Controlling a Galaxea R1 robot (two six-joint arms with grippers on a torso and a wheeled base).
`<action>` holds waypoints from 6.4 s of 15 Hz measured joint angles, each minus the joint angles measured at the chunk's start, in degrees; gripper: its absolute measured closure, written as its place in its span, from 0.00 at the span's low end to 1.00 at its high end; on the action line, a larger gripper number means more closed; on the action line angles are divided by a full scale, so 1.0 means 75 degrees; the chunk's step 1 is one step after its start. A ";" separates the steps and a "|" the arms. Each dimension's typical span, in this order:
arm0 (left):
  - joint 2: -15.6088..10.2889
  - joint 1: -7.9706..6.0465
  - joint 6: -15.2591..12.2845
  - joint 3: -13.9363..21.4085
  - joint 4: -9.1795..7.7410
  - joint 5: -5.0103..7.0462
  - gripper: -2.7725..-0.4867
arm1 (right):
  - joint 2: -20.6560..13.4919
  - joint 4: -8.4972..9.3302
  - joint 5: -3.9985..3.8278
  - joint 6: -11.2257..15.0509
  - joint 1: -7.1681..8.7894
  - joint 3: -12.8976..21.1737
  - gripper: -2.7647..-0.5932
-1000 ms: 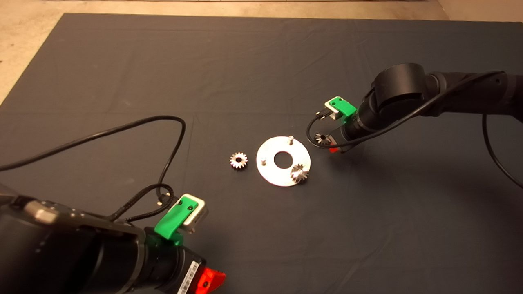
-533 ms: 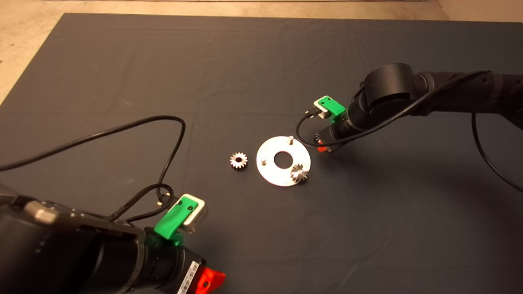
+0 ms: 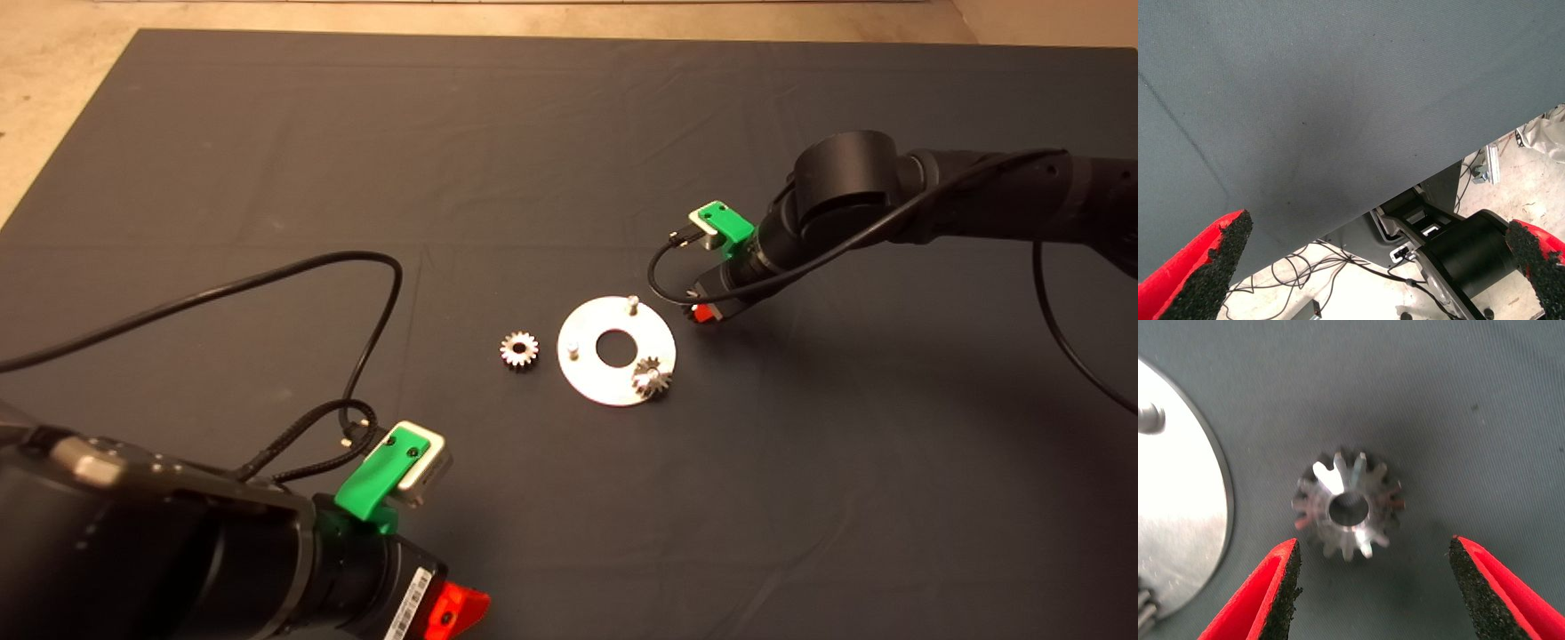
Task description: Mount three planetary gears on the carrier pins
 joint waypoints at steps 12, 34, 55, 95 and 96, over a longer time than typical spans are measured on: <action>-0.0185 0.0000 0.0003 0.0000 0.0000 -0.0018 0.00 | 0.0117 -0.0003 0.0422 -0.0003 -0.0321 -0.0229 0.56; -0.0519 0.0000 0.0003 0.0000 0.0000 -0.0525 0.00 | 0.0112 -0.0007 0.0419 -0.0445 -0.0333 -0.0270 0.88; -0.0519 0.0000 0.0029 0.0000 0.0000 -0.0528 0.00 | 0.0111 -0.0007 0.0554 -0.0470 -0.0333 -0.0270 1.00; -0.0501 0.0000 0.0029 0.0000 0.0000 -0.0654 0.00 | 0.0117 -0.0006 0.0588 -0.0507 -0.0125 -0.0270 0.73; -0.0501 0.0000 0.0029 0.0000 0.0000 -0.0655 0.00 | 0.0117 -0.0006 0.0588 -0.0507 -0.0125 -0.0270 0.73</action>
